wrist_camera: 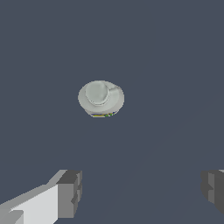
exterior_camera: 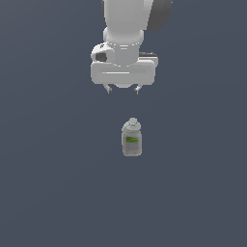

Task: Pick up the object and move it to a goal position.

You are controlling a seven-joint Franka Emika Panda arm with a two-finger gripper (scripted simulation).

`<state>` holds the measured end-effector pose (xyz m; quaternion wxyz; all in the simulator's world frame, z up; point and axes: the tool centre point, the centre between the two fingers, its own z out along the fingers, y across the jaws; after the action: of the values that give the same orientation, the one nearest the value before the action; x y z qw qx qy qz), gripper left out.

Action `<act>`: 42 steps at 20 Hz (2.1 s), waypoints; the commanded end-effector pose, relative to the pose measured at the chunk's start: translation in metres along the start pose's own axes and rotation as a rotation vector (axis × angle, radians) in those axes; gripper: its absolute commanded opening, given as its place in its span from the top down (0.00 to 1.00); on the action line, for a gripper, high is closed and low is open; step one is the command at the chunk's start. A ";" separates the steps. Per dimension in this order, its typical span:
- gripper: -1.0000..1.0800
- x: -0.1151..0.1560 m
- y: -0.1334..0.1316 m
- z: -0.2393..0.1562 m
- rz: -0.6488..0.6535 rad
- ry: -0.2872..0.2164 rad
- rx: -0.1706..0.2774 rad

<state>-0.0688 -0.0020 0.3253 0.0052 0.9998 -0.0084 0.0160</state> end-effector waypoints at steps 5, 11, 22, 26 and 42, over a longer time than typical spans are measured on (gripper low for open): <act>0.04 -0.002 -0.003 0.003 -0.019 -0.011 -0.004; 0.04 -0.007 -0.009 0.009 -0.069 -0.036 -0.014; 0.04 -0.004 -0.010 0.010 -0.011 -0.034 -0.013; 0.04 -0.001 -0.011 0.011 0.044 -0.034 -0.013; 0.04 0.017 -0.018 0.018 0.411 -0.032 -0.012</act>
<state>-0.0528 0.0151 0.3083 0.0080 0.9811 -0.1934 0.0006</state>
